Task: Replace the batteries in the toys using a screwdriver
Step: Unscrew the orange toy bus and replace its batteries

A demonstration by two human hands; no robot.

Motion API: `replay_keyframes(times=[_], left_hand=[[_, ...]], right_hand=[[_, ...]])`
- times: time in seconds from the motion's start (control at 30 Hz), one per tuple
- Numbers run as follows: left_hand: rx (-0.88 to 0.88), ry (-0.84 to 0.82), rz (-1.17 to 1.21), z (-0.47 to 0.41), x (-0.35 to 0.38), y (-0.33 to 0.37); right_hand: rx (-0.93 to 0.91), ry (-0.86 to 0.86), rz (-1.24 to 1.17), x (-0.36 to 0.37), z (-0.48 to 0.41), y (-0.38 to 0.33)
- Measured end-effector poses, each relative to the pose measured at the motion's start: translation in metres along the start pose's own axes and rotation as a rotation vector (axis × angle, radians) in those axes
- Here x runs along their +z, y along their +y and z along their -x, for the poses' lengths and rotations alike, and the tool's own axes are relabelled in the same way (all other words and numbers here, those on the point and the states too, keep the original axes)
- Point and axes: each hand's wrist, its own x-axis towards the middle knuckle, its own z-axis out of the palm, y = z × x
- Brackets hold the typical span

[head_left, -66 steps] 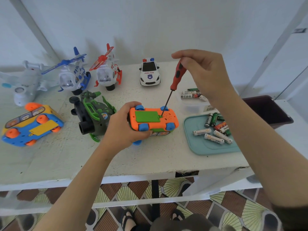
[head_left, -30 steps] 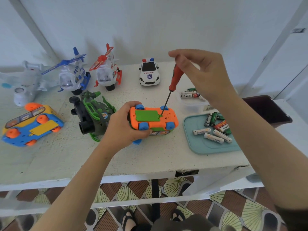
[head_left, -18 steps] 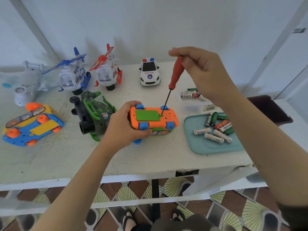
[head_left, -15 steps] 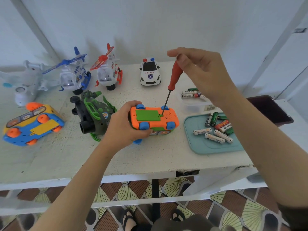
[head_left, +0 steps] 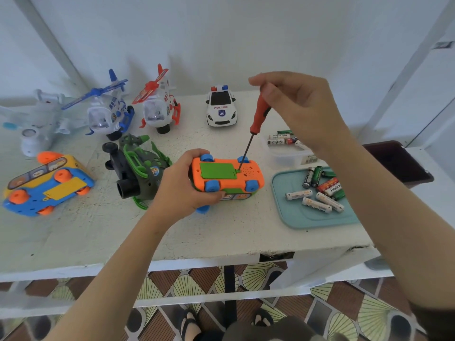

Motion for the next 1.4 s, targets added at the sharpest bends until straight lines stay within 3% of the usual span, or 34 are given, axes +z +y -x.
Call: replay_keyframes(times=[0.23,0.4,0.73,1.0,1.27,1.33,1.4], left_hand=[[0.004,0.003,-0.018,-0.001,0.000,-0.001],[0.008,0.004,0.003,0.000,0.000,-0.002],[0.005,-0.008,0.028,0.000,0.000,-0.002],[0.018,-0.013,0.021,0.000,0.000,-0.002],[0.014,-0.037,0.003,0.000,-0.003,0.002],[0.017,-0.050,-0.012,-0.002,-0.005,0.002],[0.016,-0.060,-0.014,-0.002,-0.006,0.003]], right_hand=[[-0.025,0.091,0.088,0.000,-0.001,0.000],[-0.010,0.041,0.173,0.000,0.001,0.001],[-0.087,0.115,0.158,-0.002,0.010,-0.001],[-0.054,-0.023,0.281,-0.011,0.012,-0.004],[0.261,-0.331,0.580,-0.048,0.022,-0.001],[0.352,-0.256,0.584,-0.052,0.028,0.010],[0.555,-0.045,0.301,-0.053,0.034,0.019]])
